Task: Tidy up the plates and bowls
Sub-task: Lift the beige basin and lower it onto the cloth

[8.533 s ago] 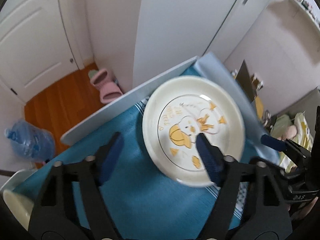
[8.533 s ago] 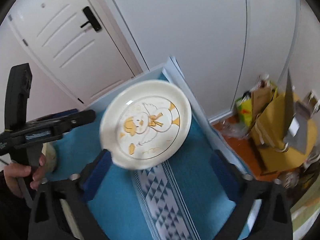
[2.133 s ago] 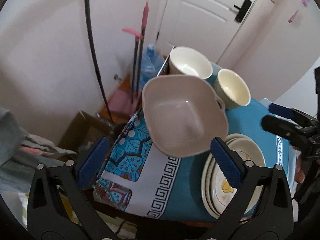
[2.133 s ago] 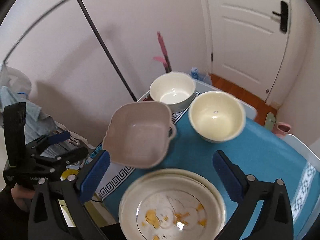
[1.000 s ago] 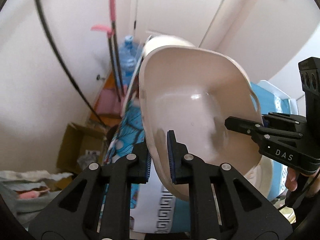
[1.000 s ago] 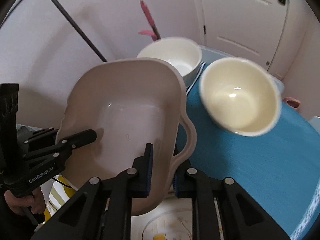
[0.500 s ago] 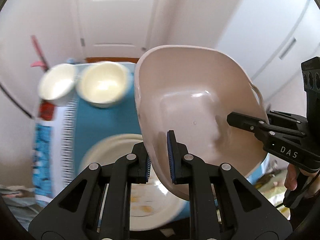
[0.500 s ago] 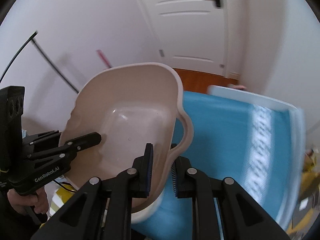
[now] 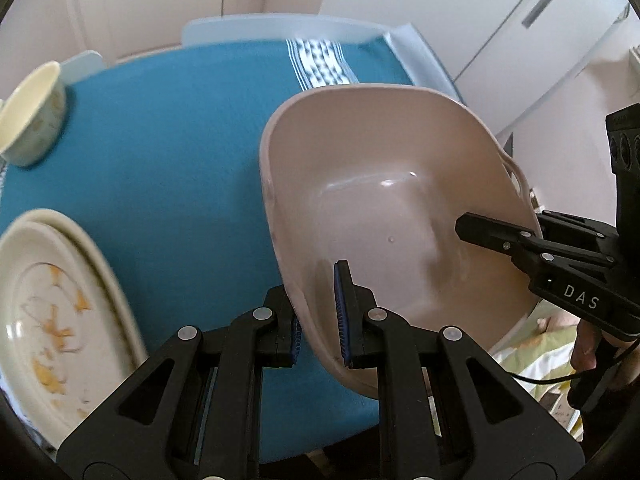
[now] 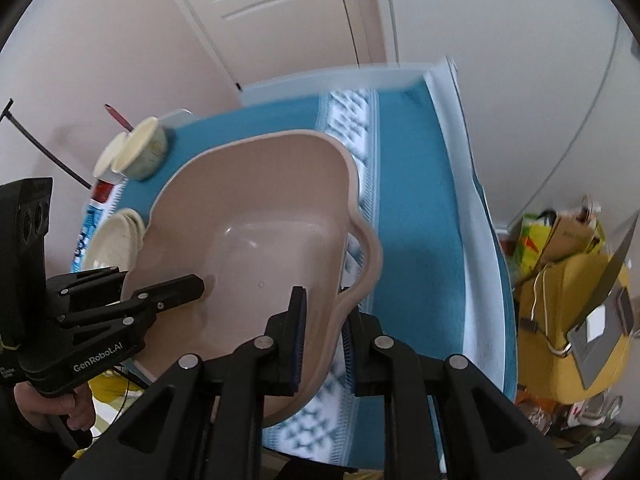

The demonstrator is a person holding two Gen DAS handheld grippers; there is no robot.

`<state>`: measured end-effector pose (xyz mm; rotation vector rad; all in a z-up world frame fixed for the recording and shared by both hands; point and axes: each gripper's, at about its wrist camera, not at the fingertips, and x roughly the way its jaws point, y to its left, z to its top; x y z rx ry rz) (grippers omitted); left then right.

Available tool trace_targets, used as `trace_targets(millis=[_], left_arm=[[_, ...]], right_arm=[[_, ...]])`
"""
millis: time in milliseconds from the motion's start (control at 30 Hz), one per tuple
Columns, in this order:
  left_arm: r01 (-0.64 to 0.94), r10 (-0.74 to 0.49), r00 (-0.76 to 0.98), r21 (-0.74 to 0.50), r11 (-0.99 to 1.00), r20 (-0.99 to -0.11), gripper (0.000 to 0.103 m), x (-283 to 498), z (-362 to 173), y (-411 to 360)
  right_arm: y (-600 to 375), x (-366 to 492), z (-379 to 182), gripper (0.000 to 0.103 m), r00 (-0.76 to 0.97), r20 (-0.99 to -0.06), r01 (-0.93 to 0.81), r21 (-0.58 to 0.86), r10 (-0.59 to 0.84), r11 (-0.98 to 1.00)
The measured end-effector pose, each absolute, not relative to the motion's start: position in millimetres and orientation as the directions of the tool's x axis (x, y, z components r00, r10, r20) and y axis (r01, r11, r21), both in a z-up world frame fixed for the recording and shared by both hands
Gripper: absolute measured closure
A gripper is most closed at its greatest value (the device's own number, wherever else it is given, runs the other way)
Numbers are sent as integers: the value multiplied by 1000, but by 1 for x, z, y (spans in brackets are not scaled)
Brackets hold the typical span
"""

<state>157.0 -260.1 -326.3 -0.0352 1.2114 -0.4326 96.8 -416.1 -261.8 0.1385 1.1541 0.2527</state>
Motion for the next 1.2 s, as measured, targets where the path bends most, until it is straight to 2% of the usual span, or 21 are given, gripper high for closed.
trace_targets(millis=[200,633,700,733,767,833,967,1200], left_arm=[[315,-299,276,-208,926,-913,91,167,-341,-266],[344,-241,280,-138,929,-929,89,184,-337,-278],[353,-233,279,-126,927,-932,82,185,-336,-280],[361,-223,282,-112,926,-933,65,184,-336,-282],[368,-220,287,-105,924,-932,37,184,-335,-284],[376,-225,314,-97,922,-922,17,183,-332,-285],[398,-228,326,-86,913,-918,17,182,-329,-288],[405,-233,329,-86,910,-915,17,183,-318,-284]], right_arm=[[-429,98,-285,88,359,-886,-112,269,292,956],[-435,102,-300,88,344,-882,-80,315,323,946],[-435,103,-302,87,339,-882,-74,323,328,944],[-435,103,-302,87,339,-880,-69,330,334,941],[-435,103,-302,87,340,-878,-65,335,337,940],[-436,104,-303,85,343,-875,-47,347,342,937],[-441,103,-300,53,365,-860,-20,376,357,926],[-448,101,-279,53,410,-848,6,370,335,929]])
